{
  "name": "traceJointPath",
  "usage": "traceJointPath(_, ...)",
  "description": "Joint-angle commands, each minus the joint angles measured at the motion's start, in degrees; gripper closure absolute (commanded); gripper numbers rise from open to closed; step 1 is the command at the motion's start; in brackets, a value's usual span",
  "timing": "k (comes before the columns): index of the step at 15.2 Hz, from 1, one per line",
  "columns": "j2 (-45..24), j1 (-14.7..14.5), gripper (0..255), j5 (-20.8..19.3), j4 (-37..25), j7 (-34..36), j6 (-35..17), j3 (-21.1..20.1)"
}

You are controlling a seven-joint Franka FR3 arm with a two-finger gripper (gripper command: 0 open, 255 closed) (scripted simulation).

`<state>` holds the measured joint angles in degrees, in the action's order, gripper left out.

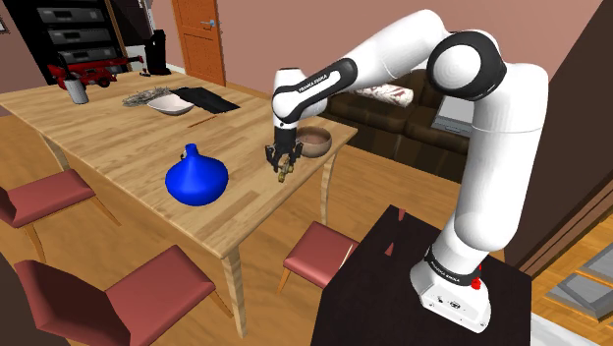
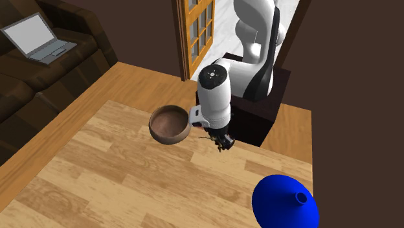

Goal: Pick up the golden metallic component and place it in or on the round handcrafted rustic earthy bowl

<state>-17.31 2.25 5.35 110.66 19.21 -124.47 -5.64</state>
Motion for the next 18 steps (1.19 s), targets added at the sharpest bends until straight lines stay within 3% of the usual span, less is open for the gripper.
traceJointPath(1,0.79,0.04,255,0.01,-0.49,0.08,1.3,0.0)
traceJointPath(18,5.95,0.24,255,-0.01,-7.03,0.96,12.95,-0.01)
